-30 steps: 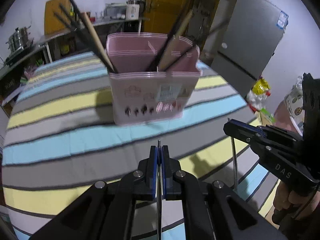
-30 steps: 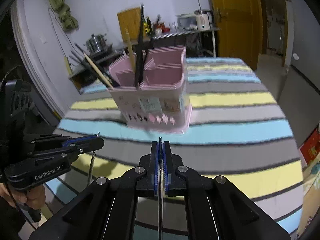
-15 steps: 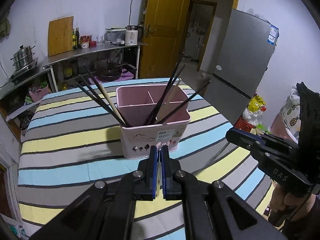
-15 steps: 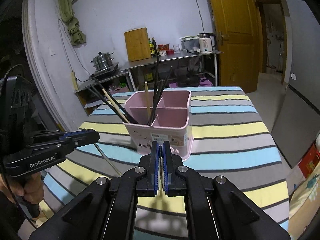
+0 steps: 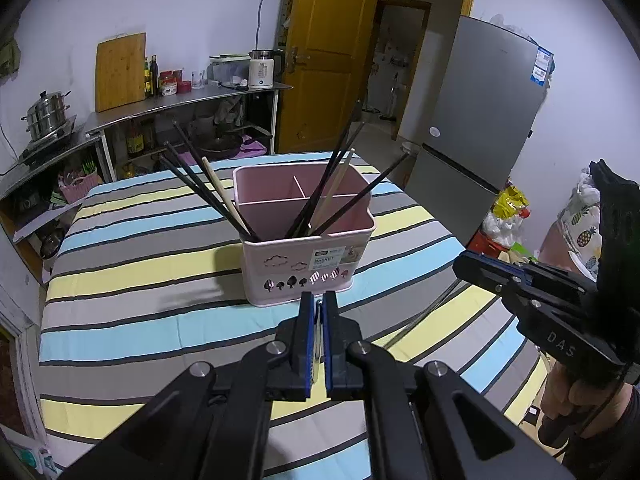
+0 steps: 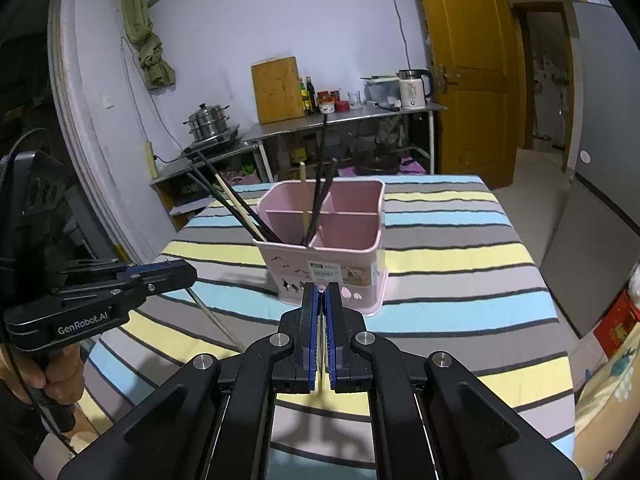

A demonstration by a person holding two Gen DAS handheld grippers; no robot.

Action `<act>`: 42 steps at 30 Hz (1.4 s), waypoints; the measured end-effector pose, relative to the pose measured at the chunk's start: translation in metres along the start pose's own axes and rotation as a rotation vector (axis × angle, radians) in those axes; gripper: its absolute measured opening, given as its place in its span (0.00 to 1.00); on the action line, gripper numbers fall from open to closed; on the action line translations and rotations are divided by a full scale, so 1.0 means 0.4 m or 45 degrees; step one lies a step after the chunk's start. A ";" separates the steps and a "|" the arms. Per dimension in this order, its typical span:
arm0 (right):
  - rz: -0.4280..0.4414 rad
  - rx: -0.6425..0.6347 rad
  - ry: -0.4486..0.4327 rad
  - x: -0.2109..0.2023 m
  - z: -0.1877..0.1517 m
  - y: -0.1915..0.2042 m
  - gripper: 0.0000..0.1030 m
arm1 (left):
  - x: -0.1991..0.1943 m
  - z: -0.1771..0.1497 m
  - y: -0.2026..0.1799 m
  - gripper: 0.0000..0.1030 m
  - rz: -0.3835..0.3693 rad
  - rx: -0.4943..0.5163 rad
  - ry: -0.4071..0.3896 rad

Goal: Organize utensils
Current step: 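Lift both metal chopsticks and carry them over the pink basket, then lower both metal chopsticks into the pink basket compartments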

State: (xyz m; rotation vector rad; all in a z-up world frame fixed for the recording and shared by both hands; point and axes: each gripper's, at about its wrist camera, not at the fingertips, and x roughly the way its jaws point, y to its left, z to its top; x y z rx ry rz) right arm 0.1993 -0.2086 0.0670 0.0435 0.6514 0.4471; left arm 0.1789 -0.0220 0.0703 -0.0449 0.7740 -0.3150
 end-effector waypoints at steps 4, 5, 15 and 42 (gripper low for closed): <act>0.016 -0.009 -0.021 -0.015 0.013 0.011 0.03 | -0.017 0.011 0.009 0.04 -0.010 -0.009 -0.012; 0.018 -0.013 -0.027 -0.017 0.019 0.014 0.03 | -0.022 0.017 0.012 0.04 -0.010 -0.010 -0.016; 0.051 -0.058 -0.158 -0.047 0.135 0.066 0.03 | -0.099 0.130 0.055 0.04 -0.012 -0.041 -0.123; 0.012 -0.062 -0.194 0.121 0.248 0.067 0.03 | 0.041 0.264 0.122 0.04 0.000 -0.093 -0.176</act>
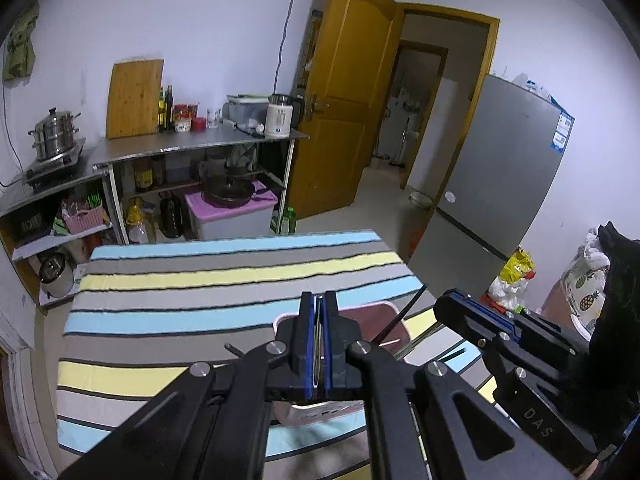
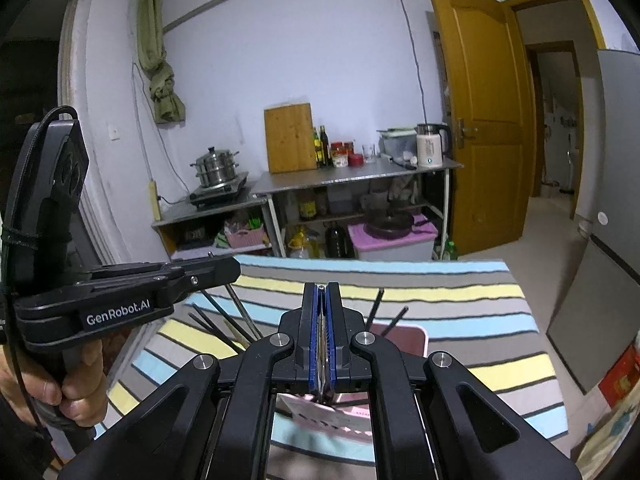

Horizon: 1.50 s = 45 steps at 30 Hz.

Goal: Organize utensils
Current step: 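Lower both metal chopsticks into the pink basket compartments, then open both tools to release the metal chopsticks in the basket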

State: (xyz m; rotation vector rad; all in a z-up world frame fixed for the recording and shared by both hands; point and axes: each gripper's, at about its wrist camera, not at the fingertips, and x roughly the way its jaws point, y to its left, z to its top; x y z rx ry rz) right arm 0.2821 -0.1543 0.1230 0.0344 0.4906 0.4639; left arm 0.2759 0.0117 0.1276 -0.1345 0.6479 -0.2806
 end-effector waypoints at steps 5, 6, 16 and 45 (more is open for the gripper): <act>-0.004 -0.005 0.042 0.029 -0.023 -0.007 0.03 | 0.039 -0.026 0.001 0.04 -0.009 -0.004 0.046; -0.005 -0.008 0.049 0.033 -0.028 -0.007 0.03 | 0.045 -0.033 0.001 0.04 -0.008 -0.004 0.054; -0.020 -0.030 0.095 0.060 -0.053 -0.006 0.03 | 0.095 -0.076 0.010 0.04 0.003 -0.014 0.129; -0.005 -0.030 0.016 -0.092 -0.063 0.002 0.11 | -0.058 -0.124 0.004 0.26 0.024 -0.018 -0.004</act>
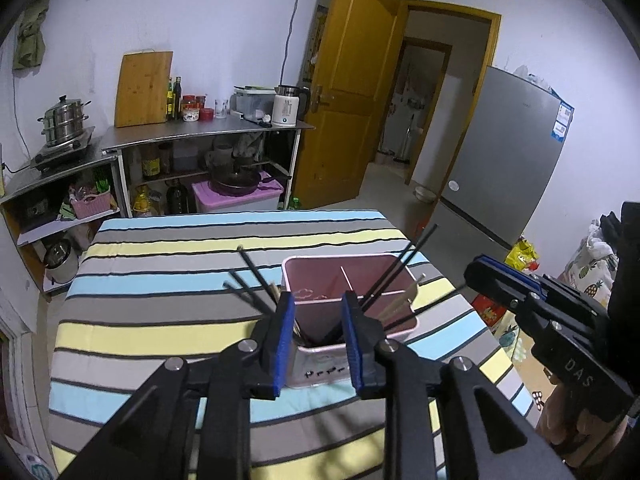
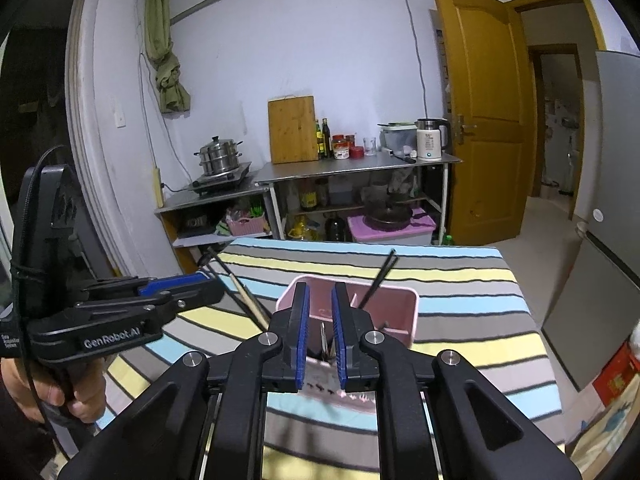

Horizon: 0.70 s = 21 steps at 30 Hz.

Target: Organize utensils

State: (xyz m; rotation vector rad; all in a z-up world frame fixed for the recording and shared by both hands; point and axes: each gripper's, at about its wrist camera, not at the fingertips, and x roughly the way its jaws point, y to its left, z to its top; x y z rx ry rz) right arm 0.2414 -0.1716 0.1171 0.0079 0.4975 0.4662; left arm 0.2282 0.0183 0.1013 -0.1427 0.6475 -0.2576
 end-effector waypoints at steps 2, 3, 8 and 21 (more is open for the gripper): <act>-0.002 0.008 -0.005 -0.015 -0.009 -0.003 0.14 | -0.015 -0.015 0.001 0.27 0.004 -0.009 -0.008; -0.002 0.016 -0.010 -0.027 -0.018 -0.003 0.16 | -0.024 -0.025 0.000 0.27 0.007 -0.010 -0.013; -0.014 0.024 -0.020 -0.067 -0.057 0.000 0.19 | -0.056 -0.073 -0.012 0.29 0.008 -0.020 -0.028; -0.035 0.028 0.029 -0.130 -0.220 0.033 0.22 | -0.103 -0.225 -0.043 0.30 0.036 -0.014 -0.070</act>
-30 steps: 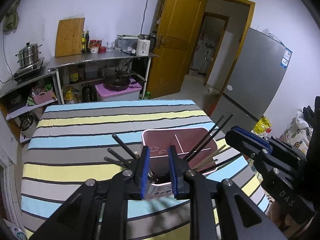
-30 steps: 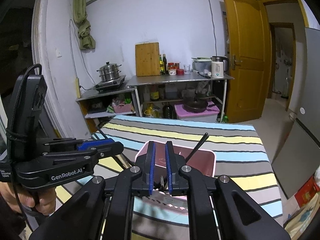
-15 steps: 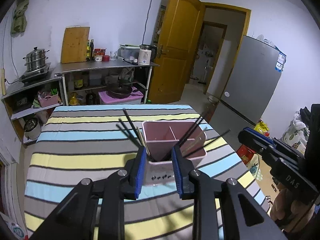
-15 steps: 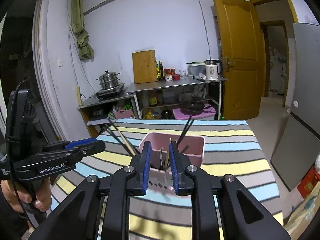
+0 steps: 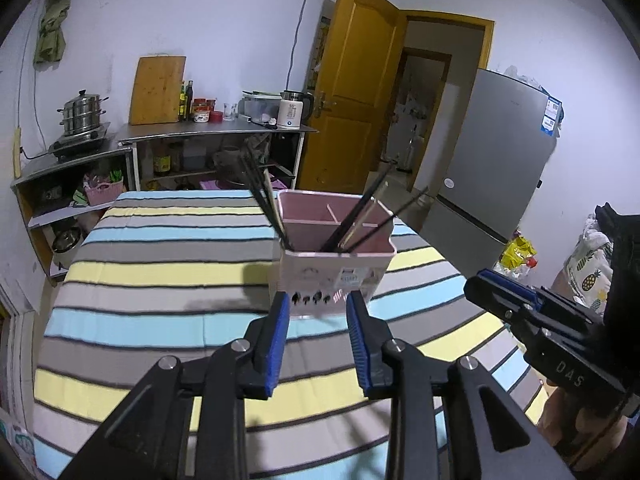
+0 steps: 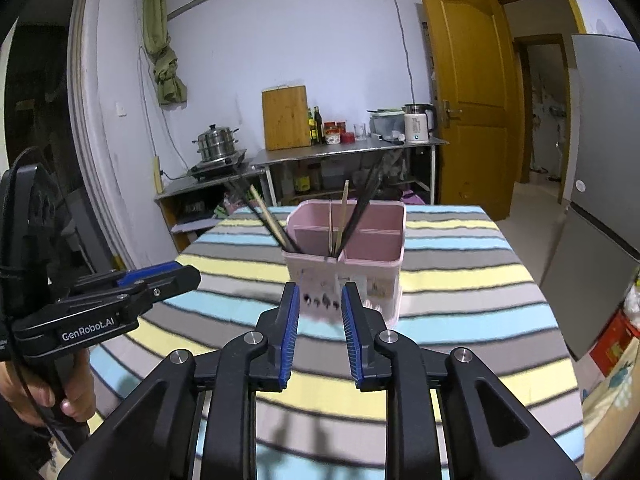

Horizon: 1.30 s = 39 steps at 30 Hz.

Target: Organize utensils

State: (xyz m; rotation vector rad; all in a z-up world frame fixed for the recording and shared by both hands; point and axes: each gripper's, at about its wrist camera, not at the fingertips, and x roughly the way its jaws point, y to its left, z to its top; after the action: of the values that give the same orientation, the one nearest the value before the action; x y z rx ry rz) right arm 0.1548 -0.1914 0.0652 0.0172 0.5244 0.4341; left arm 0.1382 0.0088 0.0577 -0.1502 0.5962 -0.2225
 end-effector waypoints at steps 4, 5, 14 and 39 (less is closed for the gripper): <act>0.002 0.008 0.008 -0.017 -0.046 0.004 0.23 | -0.010 -0.050 -0.003 0.30 0.008 -0.011 0.011; 0.001 0.007 0.007 -0.020 -0.054 0.007 0.23 | -0.011 -0.063 -0.003 0.30 0.013 -0.009 0.016; -0.038 -0.001 -0.028 -0.052 -0.125 0.018 0.23 | -0.034 -0.144 -0.011 0.30 0.028 -0.001 -0.001; -0.077 -0.009 -0.024 -0.060 -0.171 0.033 0.24 | -0.053 -0.192 -0.028 0.30 0.046 0.006 -0.041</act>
State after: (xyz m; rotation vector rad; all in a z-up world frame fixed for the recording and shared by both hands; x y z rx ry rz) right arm 0.0974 -0.1955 0.0189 -0.0009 0.5036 0.3765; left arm 0.0754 -0.0027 0.0087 -0.1379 0.5659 -0.1860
